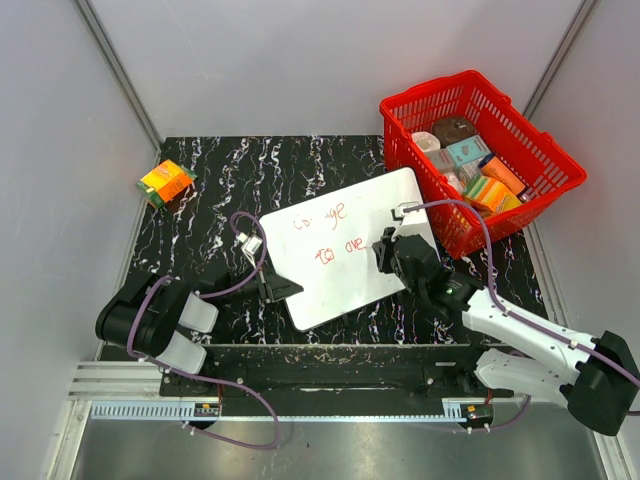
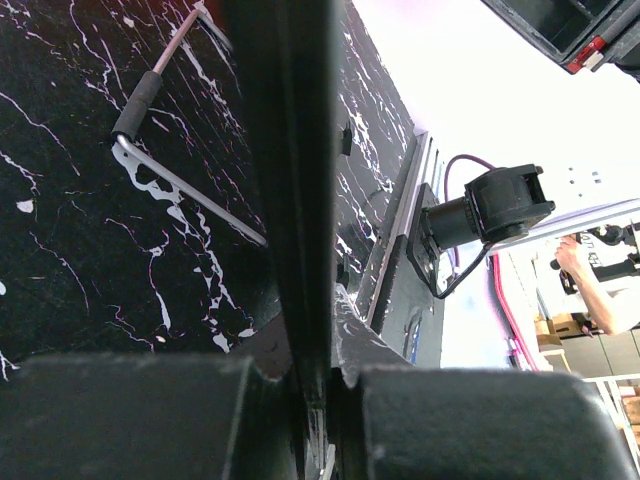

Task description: Write a sentence on the whiteboard

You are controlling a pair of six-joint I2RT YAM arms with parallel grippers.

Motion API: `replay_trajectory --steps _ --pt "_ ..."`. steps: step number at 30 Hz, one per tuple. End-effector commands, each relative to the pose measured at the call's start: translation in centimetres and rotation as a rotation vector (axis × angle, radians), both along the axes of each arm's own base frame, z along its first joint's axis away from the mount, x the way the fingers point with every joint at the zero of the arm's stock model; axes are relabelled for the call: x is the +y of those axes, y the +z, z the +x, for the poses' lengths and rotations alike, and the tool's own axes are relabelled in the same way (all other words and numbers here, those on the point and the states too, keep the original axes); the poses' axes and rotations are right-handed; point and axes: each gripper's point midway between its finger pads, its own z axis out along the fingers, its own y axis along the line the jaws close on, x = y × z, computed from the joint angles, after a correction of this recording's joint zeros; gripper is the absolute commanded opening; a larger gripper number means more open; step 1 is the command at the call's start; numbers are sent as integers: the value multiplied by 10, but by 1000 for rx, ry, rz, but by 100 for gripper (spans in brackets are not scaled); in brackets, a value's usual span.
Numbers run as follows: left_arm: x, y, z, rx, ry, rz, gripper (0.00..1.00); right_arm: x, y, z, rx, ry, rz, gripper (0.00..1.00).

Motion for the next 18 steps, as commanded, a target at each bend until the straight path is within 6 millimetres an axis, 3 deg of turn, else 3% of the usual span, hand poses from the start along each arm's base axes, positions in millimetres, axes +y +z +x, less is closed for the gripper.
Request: replay_trajectory --steps 1,8,18 --pt "2 -9 15 -114 45 74 0 -14 15 9 -36 -73 -27 0" --pt "2 -9 15 -116 47 77 0 -12 49 10 -127 -59 43 0" --pt "1 -11 15 -113 46 84 0 2 61 25 -150 -47 30 0"
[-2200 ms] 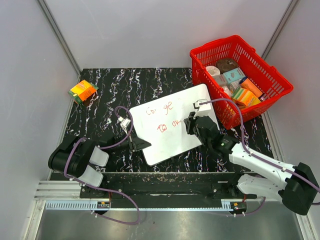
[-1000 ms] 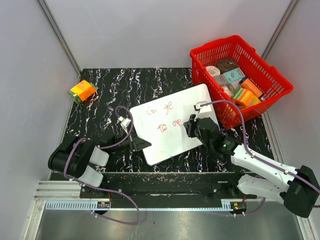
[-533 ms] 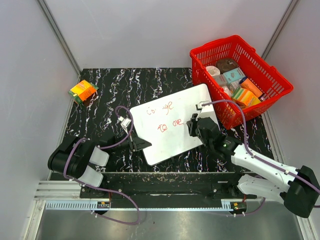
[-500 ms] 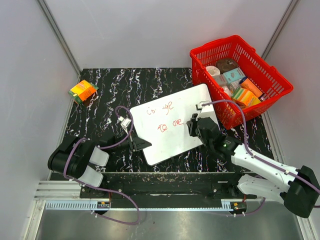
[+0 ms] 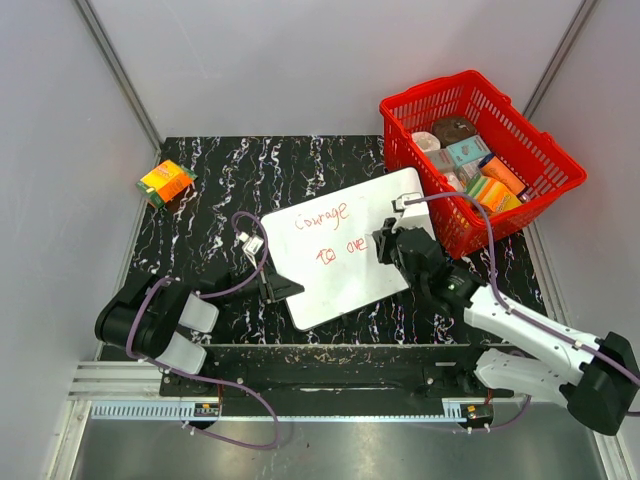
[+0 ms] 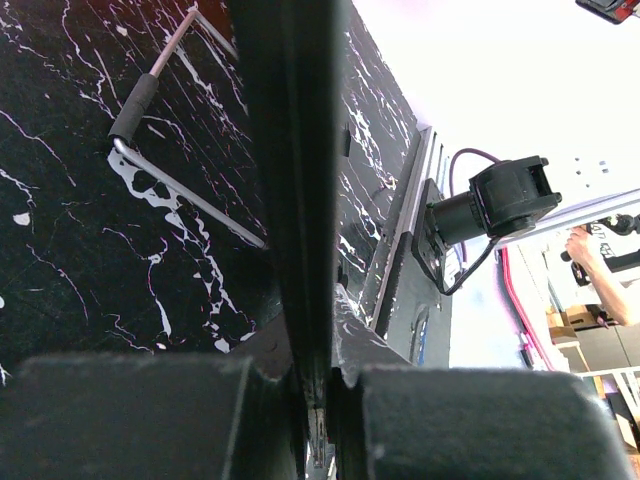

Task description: Write a sentence on the whiteboard

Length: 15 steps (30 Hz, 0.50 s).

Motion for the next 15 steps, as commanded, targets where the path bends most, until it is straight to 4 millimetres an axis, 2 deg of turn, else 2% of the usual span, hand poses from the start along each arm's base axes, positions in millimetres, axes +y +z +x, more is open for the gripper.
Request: replay_trajectory --steps 1,6,15 --pt "4 -12 15 -78 60 75 0 7 32 16 -74 -22 45 0" --pt "3 -12 16 -80 60 75 0 8 30 20 -69 -24 38 0" --pt "3 -13 16 -78 61 79 0 1 28 12 -70 -27 58 0"
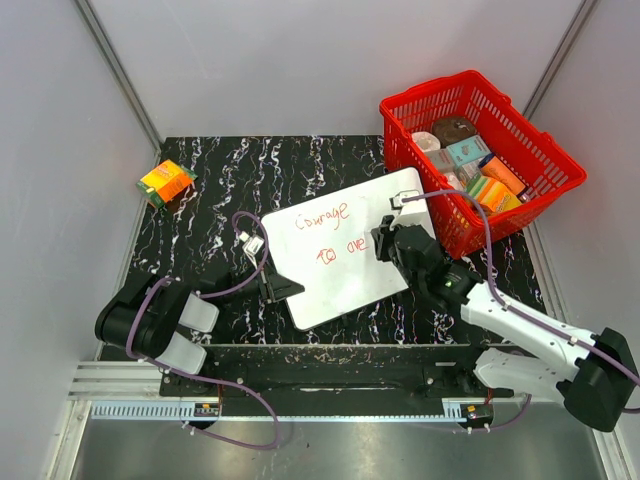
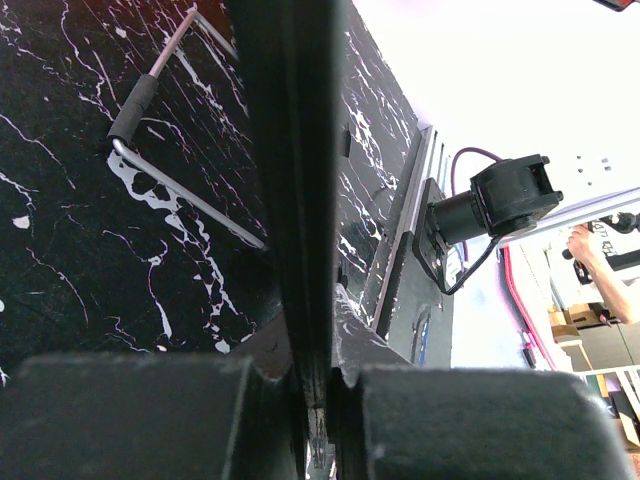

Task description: Write a sentence on the whiteboard

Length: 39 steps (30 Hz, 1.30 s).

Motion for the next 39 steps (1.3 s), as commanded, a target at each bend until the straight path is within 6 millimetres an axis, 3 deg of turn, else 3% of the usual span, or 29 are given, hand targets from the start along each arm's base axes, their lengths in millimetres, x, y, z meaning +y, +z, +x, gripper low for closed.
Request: replay_trajectory --steps 1,21,39 --pt "4 -13 16 -72 63 76 0 -6 24 3 -61 -26 59 0" --pt "3 -14 16 -68 62 80 0 -11 -4 -3 -6 -35 37 0" --pt "3 -15 16 -66 61 84 0 -15 -14 -9 13 -29 33 0"
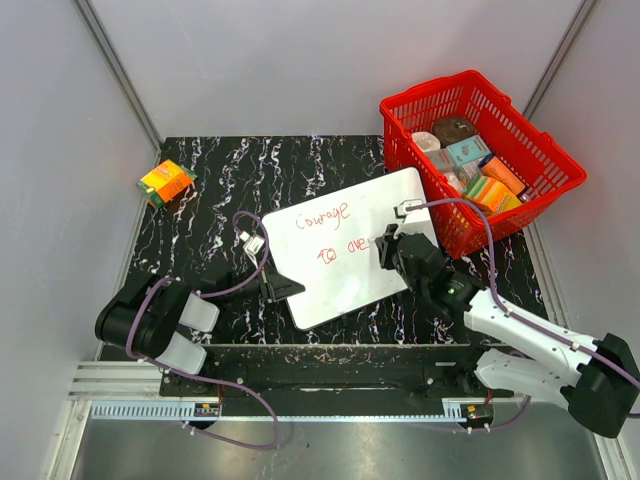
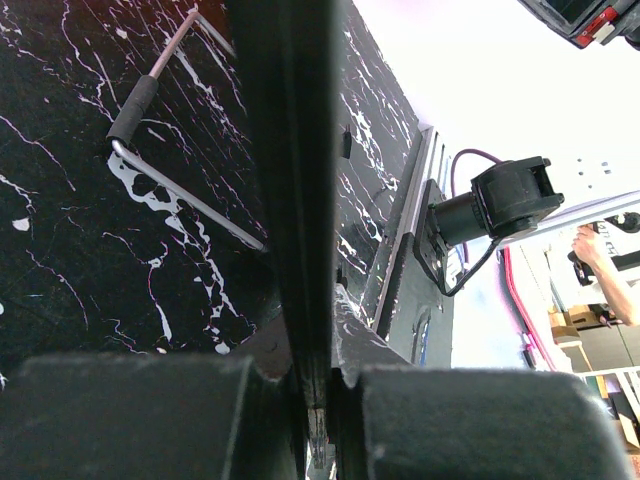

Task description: Write a sentence on the whiteboard

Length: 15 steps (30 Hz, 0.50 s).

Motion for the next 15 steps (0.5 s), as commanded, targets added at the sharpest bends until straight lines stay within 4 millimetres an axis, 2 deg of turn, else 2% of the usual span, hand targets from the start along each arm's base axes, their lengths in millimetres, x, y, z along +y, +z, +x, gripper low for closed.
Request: replay_trajectory --steps 1,15 --pt "4 -15 15 -67 60 83 0 -5 4 0 -12 -17 30 0" --pt "3 -15 15 -67 58 85 0 -11 -10 -10 32 -4 7 0"
